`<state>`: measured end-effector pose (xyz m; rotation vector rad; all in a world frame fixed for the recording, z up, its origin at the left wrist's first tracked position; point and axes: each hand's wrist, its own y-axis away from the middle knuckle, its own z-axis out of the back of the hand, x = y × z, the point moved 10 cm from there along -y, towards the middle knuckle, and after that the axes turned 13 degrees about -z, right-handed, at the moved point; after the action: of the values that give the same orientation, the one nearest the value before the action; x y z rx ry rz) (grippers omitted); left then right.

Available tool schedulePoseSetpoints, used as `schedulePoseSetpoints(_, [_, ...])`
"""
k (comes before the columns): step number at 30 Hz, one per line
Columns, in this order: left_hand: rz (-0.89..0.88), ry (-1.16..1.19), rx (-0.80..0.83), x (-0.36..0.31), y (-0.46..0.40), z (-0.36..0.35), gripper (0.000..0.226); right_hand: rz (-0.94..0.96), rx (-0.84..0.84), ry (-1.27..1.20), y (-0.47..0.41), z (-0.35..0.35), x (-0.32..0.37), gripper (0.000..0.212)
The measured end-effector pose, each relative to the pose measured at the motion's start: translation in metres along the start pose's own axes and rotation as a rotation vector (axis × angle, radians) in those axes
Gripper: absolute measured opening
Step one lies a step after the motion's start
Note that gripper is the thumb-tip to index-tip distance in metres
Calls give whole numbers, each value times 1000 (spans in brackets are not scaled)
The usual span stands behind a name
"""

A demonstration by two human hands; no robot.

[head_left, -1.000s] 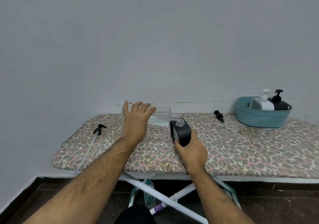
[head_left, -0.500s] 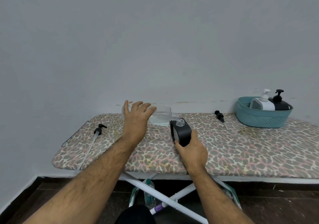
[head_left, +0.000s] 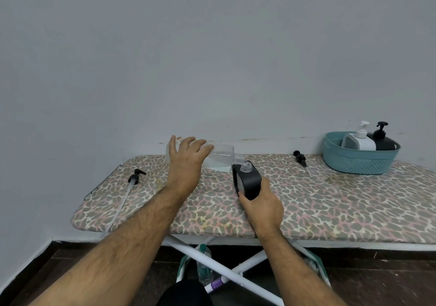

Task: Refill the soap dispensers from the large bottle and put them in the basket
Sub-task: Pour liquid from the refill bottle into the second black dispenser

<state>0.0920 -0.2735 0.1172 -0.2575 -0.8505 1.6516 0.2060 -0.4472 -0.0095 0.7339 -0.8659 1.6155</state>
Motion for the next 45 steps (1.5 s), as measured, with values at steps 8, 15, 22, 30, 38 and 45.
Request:
schedulePoseSetpoints(8, [-2, -10, 6, 0, -1, 0, 76, -1, -4, -2, 0, 0, 0, 53])
schedulePoseSetpoints(15, [-13, -9, -12, -2, -3, 4, 76, 5, -7, -1, 0, 1, -1, 53])
schedulePoseSetpoints(22, [-23, -13, -7, -2, -4, 5, 75, 7, -5, 9, -1, 0, -1, 55])
schedulePoseSetpoints(30, [-34, -22, -12, -3, -5, 6, 74, 17, -9, 11, -1, 1, 0, 56])
schedulePoseSetpoints(38, [-53, -36, -12, -4, -7, 9, 73, 18, -11, 18, -1, 1, 0, 55])
schedulePoseSetpoints(45, [-57, -48, 0, -5, -7, 10, 73, 12, -7, 21, -1, 1, -1, 55])
